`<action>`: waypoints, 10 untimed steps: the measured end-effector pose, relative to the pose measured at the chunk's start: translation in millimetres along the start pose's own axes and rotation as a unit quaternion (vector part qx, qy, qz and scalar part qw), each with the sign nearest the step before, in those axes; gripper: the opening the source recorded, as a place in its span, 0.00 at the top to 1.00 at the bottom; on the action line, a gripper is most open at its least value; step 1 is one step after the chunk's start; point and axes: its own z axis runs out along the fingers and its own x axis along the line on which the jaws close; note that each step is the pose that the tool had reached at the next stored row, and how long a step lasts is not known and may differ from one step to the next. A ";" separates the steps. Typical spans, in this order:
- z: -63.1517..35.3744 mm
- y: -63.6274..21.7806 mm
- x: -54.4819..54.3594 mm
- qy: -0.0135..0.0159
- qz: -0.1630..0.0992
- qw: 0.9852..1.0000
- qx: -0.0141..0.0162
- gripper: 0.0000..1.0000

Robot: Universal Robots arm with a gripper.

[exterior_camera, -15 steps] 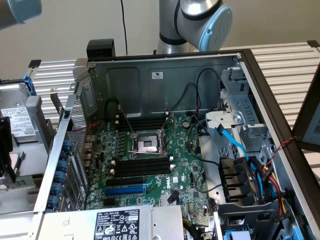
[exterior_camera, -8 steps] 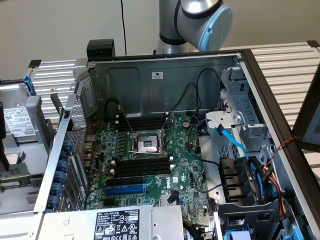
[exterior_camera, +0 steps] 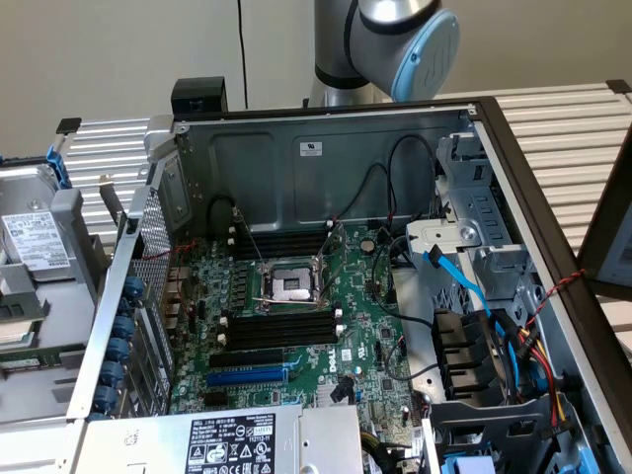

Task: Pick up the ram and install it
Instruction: 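Pick up the ram and move it above insertion slot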

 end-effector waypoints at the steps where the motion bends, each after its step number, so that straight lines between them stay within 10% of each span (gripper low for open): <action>1: -4.9 -0.2 0.3 0.000 0.001 1.000 0.000 0.88; 10: -50.0 -2.9 3.0 0.000 0.005 1.000 0.000 0.88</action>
